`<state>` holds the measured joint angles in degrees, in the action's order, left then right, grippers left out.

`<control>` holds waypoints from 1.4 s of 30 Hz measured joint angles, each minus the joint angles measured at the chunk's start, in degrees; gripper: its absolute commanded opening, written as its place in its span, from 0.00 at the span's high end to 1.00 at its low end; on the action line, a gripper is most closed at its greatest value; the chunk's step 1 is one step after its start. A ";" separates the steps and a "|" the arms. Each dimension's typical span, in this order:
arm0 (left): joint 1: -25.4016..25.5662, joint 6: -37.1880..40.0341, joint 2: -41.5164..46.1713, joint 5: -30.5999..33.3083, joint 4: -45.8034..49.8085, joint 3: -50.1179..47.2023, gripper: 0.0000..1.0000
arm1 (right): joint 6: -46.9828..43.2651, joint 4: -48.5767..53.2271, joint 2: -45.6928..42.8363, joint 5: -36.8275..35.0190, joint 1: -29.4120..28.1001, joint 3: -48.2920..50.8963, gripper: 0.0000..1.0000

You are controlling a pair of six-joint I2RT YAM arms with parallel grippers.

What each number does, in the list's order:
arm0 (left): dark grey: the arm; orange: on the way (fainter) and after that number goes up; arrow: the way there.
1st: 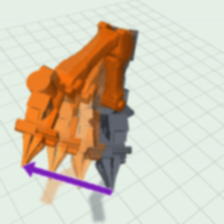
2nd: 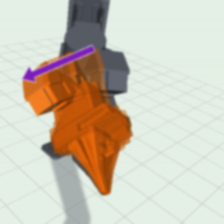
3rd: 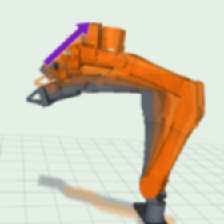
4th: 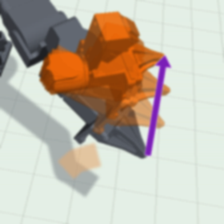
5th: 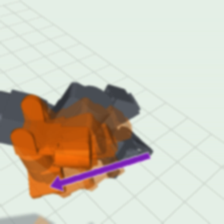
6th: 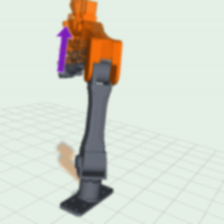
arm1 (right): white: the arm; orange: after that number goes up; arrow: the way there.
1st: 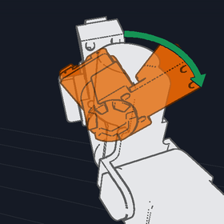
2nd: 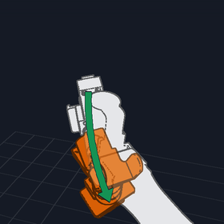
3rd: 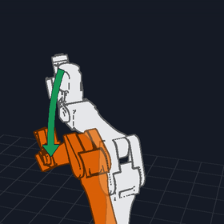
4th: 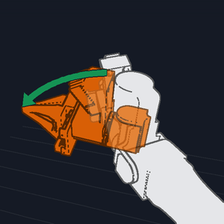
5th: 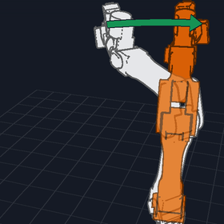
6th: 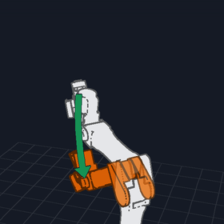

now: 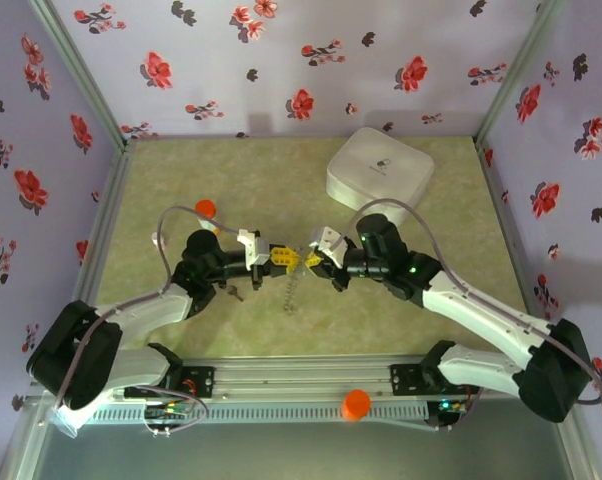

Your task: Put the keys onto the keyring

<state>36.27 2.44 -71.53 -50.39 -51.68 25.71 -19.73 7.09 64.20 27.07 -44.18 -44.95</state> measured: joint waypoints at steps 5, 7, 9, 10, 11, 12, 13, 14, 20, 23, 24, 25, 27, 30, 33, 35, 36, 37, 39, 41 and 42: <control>0.00 -0.20 -0.15 0.00 0.46 -0.09 1.00 | -1.27 2.62 2.84 0.96 0.00 -2.19 0.92; 0.11 -0.15 -0.15 -0.07 0.46 -0.09 1.00 | -1.51 3.06 2.38 0.90 0.00 -2.19 0.79; 0.48 0.02 -0.15 -0.26 0.37 -0.09 1.00 | -2.32 3.37 1.22 0.33 0.00 -1.97 0.71; 0.61 0.07 -0.15 -0.26 0.39 -0.09 1.00 | -2.67 3.37 0.46 0.09 0.00 -1.70 0.70; 0.72 0.11 -0.15 -0.28 0.44 -0.09 1.00 | -3.10 3.34 -0.57 0.00 0.00 -1.29 0.69; 0.74 0.26 -0.15 -0.31 0.42 -0.09 1.00 | -3.26 3.21 -1.70 -0.09 0.00 -0.79 0.69; 0.76 0.33 -0.15 -0.35 0.42 -0.09 1.00 | -3.34 3.15 -2.40 -0.07 0.00 -0.50 0.69; 0.79 0.48 -0.15 -0.46 0.44 -0.09 1.00 | -3.41 2.91 -2.97 -0.02 0.00 -0.24 0.70; 0.98 0.74 -0.15 -0.74 0.46 -0.09 1.00 | -3.15 -0.15 -2.29 1.11 0.00 0.15 0.76; 0.96 0.92 -0.15 -0.68 0.50 -0.09 1.00 | -2.58 -1.75 -1.84 2.16 0.00 0.52 0.84; 0.96 0.94 -0.15 -0.70 0.50 -0.09 1.00 | -2.29 -2.25 -1.79 2.49 0.00 0.74 0.87; 0.96 0.94 -0.15 -0.68 0.50 -0.09 1.00 | -1.97 -2.60 -1.79 2.73 0.00 0.92 0.90; 0.94 1.11 -0.15 -0.63 0.50 -0.09 1.00 | -1.55 -2.86 -1.79 3.23 0.00 1.05 0.97; 0.85 1.57 -0.15 -0.44 0.81 -0.09 0.87 | -1.05 -2.82 -1.79 3.52 0.00 1.18 1.00; 0.90 3.69 0.20 -0.22 2.49 -0.07 0.80 | -1.33 -2.27 -1.79 3.10 0.02 1.18 1.00; 1.14 6.12 1.16 -0.04 6.16 0.17 0.79 | -2.27 -0.81 -1.77 2.67 0.00 1.05 1.00; 1.40 8.17 1.79 0.44 9.29 0.66 0.79 | -2.93 0.59 -1.75 2.47 0.00 0.70 1.00; 1.68 9.88 2.27 0.90 12.15 1.27 0.79 | -3.82 2.29 -1.57 2.10 -0.02 0.11 1.00; 2.58 14.84 3.30 2.29 19.56 3.28 0.79 | -6.25 6.64 -0.74 1.09 -0.37 -2.01 1.00; 3.39 18.40 3.89 3.56 25.03 4.90 0.79 | -8.74 10.95 0.42 -0.17 -0.87 -4.68 1.00; 3.69 19.89 4.00 4.02 27.26 5.55 0.79 | -9.94 12.87 1.07 -0.92 -1.25 -5.97 1.00</control>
<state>39.97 22.33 -67.53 -46.37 -24.43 31.27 -29.67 19.97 65.28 26.15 -45.43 -50.92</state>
